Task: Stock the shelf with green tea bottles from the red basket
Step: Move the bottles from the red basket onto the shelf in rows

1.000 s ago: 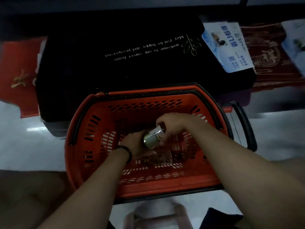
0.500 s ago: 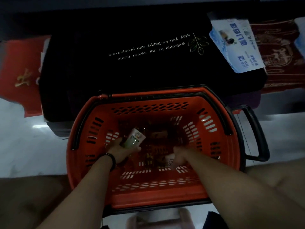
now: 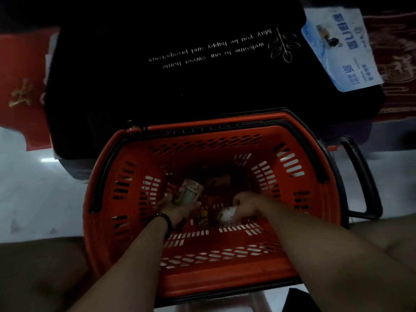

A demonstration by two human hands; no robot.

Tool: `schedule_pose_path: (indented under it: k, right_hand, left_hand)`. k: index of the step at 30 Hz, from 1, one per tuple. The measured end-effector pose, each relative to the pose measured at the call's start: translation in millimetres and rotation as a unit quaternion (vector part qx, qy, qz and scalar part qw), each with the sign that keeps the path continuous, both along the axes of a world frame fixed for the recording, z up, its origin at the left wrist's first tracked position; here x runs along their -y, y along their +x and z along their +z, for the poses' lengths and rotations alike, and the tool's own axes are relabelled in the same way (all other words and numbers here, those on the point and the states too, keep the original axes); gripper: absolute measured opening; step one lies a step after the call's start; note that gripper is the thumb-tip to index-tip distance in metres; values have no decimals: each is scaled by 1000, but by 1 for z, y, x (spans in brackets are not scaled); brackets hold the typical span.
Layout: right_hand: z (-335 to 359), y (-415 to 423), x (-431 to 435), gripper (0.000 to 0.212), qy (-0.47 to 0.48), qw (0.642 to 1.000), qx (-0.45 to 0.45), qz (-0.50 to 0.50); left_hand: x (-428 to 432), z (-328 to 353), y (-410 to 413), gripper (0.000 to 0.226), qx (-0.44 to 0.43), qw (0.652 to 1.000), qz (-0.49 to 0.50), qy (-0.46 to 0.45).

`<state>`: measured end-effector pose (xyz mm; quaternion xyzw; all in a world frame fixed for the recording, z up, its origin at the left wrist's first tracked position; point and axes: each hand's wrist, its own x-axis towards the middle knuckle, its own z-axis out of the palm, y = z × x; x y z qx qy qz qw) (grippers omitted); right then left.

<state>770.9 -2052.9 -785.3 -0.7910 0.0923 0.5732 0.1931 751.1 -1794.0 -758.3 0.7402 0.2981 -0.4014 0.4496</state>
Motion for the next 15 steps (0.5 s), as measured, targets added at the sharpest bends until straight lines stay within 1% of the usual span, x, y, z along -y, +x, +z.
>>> schedule_pose_path:
  k: [2, 3, 5, 7, 9, 11, 13, 14, 15]
  right_hand:
    - [0, 1, 6, 40, 33, 996, -8, -78]
    - [0, 2, 9, 35, 48, 990, -5, -130]
    - [1, 4, 10, 37, 73, 965, 16, -253]
    - [0, 6, 5, 46, 88, 926, 44, -363]
    - [-5, 4, -5, 58, 88, 892, 65, -438]
    - [-5, 3, -14, 61, 83, 853, 68, -511]
    - [-7, 3, -20, 59, 115, 799, 23, -590]
    - [-9, 3, -23, 56, 141, 773, -14, -618]
    - [-8, 3, -27, 51, 159, 753, -45, -637]
  left_hand:
    - [2, 2, -1, 79, -11, 1000, -4, 0]
    - [3, 3, -1, 80, -12, 1000, -4, 2]
    - [8, 6, 0, 89, -16, 1000, -10, 10]
    - [19, 13, 2, 88, -27, 1000, -11, 5]
    - [29, 13, 3, 74, -37, 999, -9, -3]
    - [37, 11, 4, 63, -36, 999, 8, -4]
    - [38, 11, 6, 65, -34, 999, 17, 3]
    - [38, 12, 7, 72, -38, 999, 20, 4]
    - [38, 13, 7, 84, -40, 999, 23, 0]
